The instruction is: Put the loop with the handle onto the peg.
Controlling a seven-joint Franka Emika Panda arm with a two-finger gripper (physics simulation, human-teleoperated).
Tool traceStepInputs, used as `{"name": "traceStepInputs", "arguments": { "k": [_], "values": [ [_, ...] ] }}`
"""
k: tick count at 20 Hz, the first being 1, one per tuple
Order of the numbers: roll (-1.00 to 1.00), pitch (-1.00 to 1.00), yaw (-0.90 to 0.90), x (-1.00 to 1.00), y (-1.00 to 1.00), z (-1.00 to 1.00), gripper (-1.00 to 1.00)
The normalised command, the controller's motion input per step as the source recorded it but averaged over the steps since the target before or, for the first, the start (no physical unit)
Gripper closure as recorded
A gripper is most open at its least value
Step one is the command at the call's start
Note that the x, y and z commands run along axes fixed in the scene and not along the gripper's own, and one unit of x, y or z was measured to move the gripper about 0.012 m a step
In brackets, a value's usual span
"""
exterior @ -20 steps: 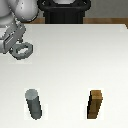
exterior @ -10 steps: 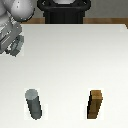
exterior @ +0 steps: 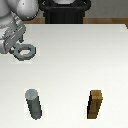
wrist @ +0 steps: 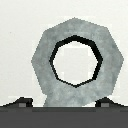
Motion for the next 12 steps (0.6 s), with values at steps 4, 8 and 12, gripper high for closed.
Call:
{"name": "traceStepInputs", "arguments": {
  "k": [4, 8, 12],
  "values": [
    [0.00, 0.00, 0.00, -0.25, 0.00, 0.00, -1.00],
    [0.00, 0.00, 0.00, 0.00, 0.00, -0.25, -1.00],
    [0.00, 0.00, 0.00, 0.00, 0.00, -0.50, -1.00]
  ]
}}
